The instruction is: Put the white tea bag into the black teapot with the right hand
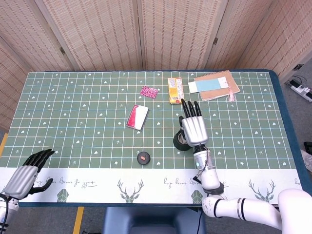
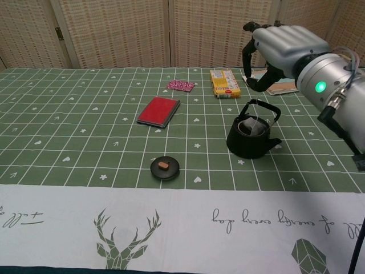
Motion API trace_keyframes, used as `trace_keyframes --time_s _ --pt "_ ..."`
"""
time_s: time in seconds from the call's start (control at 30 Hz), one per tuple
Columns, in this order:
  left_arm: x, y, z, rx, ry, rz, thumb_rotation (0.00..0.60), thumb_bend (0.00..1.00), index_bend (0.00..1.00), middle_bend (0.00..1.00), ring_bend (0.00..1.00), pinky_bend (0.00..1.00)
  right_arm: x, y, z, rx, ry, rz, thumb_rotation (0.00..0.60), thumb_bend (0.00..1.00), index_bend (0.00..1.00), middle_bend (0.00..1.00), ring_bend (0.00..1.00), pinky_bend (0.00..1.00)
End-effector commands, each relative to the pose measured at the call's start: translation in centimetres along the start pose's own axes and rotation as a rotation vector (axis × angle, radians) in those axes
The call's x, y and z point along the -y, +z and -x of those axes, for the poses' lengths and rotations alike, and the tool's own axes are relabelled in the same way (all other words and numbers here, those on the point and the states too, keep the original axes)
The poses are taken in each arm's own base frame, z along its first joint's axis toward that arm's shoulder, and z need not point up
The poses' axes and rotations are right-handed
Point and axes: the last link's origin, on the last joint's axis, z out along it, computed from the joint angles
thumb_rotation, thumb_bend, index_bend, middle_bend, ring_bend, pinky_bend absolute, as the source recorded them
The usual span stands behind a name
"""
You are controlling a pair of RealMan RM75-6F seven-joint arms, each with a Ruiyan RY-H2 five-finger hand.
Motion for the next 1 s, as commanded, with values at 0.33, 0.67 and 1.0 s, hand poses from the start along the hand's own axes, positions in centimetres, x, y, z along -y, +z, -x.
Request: trace_keyframes --time_s 0.33,0.67,1.0 --pt "0.2 0.1 0.1 0.000 0.002 -0.012 0.600 0.36 0.00 0.00 0.00 0.07 1.7 -4.2 1.8 0.041 -0.028 -0.168 0.600 0.44 0.64 0.00 0.00 0.00" --pt "-0.1 -0.6 -0.9 -0.049 -0.028 0.016 0.600 0.36 0.00 0.00 0.00 0.07 1.9 -6.6 1.7 0.048 -0.054 -0.224 0.600 0.44 0.64 0.00 0.00 0.00" --pt "0.4 -1.2 -2.1 -0.115 -0.065 0.029 0.600 0.36 0.00 0.00 0.01 0.08 1.5 -9.2 2.5 0.100 -0.081 -0.280 0.600 0.44 0.63 0.00 0.00 0.00"
